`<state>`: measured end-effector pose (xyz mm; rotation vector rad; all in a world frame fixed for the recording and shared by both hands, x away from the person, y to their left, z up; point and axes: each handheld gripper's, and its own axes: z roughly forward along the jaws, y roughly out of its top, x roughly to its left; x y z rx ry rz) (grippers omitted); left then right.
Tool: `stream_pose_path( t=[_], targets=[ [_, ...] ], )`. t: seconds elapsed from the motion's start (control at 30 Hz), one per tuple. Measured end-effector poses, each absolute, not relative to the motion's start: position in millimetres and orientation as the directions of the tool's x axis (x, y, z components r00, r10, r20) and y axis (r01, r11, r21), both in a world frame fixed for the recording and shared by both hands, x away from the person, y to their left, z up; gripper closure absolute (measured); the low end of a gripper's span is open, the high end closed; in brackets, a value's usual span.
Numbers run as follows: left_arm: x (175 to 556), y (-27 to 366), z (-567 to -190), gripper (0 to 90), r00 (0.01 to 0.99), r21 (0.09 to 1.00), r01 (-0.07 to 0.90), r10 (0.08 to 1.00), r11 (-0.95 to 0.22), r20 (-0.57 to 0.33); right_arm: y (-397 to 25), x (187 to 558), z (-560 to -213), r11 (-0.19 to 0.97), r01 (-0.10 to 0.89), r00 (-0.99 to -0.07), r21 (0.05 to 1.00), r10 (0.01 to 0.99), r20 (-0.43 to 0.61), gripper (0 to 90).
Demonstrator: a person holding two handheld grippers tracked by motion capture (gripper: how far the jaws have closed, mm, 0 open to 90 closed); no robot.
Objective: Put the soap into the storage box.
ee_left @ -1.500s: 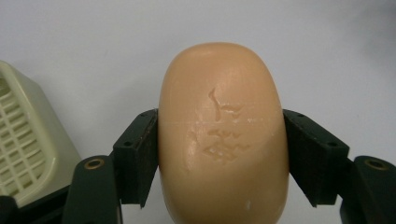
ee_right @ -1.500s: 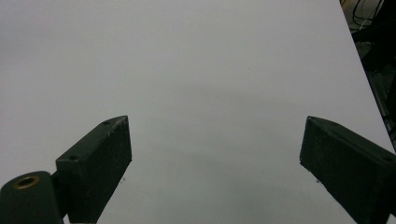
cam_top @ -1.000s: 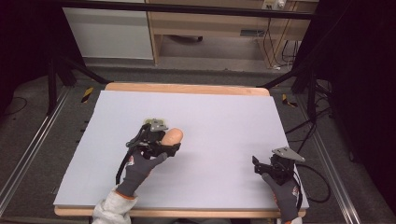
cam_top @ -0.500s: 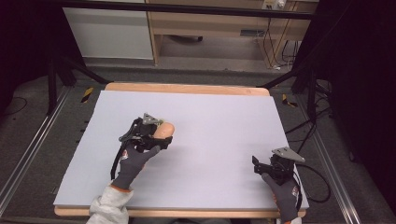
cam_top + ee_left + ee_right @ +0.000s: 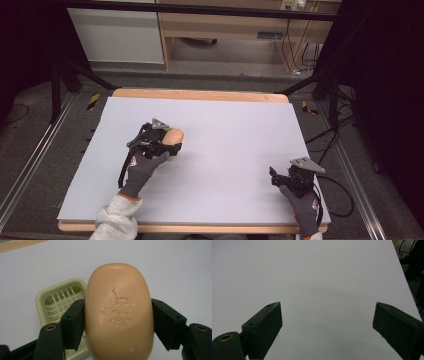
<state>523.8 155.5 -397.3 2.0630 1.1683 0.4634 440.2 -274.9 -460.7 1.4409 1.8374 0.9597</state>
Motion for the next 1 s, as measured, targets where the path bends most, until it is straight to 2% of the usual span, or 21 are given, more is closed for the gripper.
stream_pose_path(
  t=[1.0],
  targets=[
    [555, 183, -412, 31.8, 0.443, 0.72, 0.631, 0.896, -0.289, -0.029, -268, 442, -462, 0.164, 0.534, -0.232, 0.83, 0.972, -0.044, 9.5]
  ],
)
